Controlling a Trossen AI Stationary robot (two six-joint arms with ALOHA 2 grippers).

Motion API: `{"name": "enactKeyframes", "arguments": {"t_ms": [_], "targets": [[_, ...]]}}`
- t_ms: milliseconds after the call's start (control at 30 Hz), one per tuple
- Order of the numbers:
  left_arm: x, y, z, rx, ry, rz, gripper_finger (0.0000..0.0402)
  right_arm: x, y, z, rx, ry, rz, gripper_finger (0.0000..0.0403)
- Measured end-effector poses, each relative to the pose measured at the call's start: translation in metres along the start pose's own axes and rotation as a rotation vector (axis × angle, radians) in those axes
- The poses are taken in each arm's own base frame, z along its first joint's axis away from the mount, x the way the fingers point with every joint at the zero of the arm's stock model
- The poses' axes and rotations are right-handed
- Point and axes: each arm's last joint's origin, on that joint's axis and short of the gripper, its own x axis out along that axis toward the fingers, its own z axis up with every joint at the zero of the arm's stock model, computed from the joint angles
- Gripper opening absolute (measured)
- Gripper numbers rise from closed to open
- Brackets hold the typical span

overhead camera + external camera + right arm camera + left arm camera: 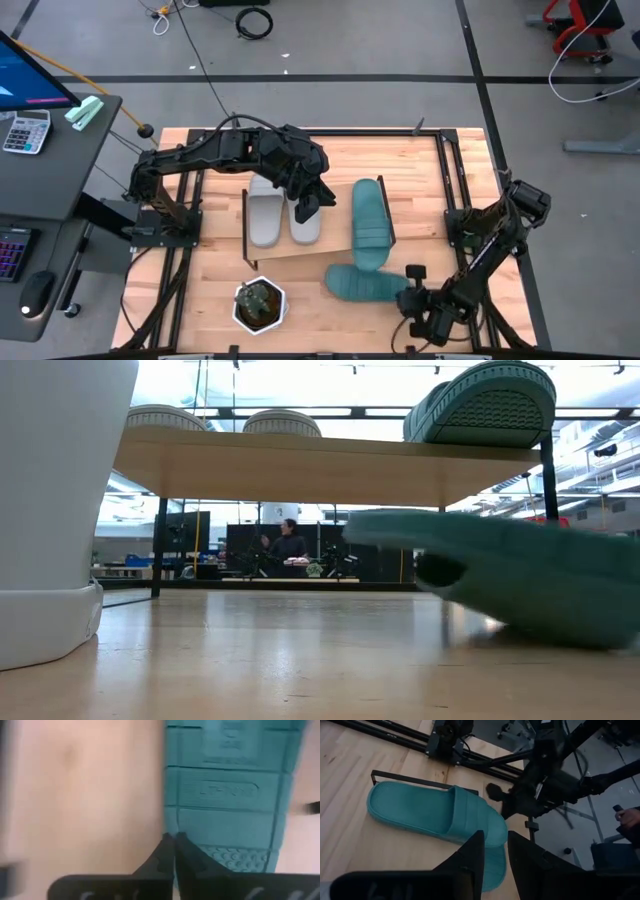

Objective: Pick and place slides into the shelf
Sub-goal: Put the green slide on the shelf

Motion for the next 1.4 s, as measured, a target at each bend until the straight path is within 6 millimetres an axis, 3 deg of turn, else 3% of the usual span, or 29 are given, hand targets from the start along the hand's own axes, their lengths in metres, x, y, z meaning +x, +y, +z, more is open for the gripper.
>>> {"name": "enactKeyframes", "arguments": {"t_ms": [300, 400, 500, 600, 733, 900, 1033, 1167, 1400], "targets": [[0.0, 0.0, 0.0, 0.001, -0.003, -0.001, 0.0085, -0.056, 0.028, 0.014, -0.012, -0.066, 0.189, 0.0003], [0.0, 0.0, 0.0, 0.001, -0.004, -0.001, 0.0085, -0.075, 0.029, 0.017, -0.014, -0.092, 0.228, 0.0003], [0.0, 0.0, 0.0, 0.001, -0.004, -0.001, 0.0088, -0.08, 0.024, 0.013, -0.034, -0.084, 0.2, 0.0001], [0.0, 0.0, 0.0, 0.001, -0.005, -0.002, 0.0089, -0.072, 0.026, 0.01, -0.058, -0.059, 0.161, 0.0016], [0.0, 0.0, 0.001, 0.001, -0.006, -0.002, 0.0086, -0.057, 0.025, 0.005, -0.052, 0.008, 0.1, 0.0073], [0.0, 0.0, 0.001, -0.001, -0.006, -0.003, 0.0083, -0.05, 0.003, 0.009, 0.144, 0.041, -0.097, 0.0167], [0.0, -0.001, 0.0, 0.001, -0.005, -0.005, 0.0088, -0.037, -0.003, 0.01, 0.327, 0.044, -0.075, 0.0225], [0.001, -0.004, -0.001, -0.001, -0.002, -0.01, 0.0091, -0.018, 0.0, -0.001, 0.416, 0.046, 0.067, 0.0242], [0.001, -0.007, -0.002, -0.018, 0.005, -0.017, 0.0084, -0.017, -0.012, -0.021, 0.516, -0.012, -0.065, 0.0235]]}}
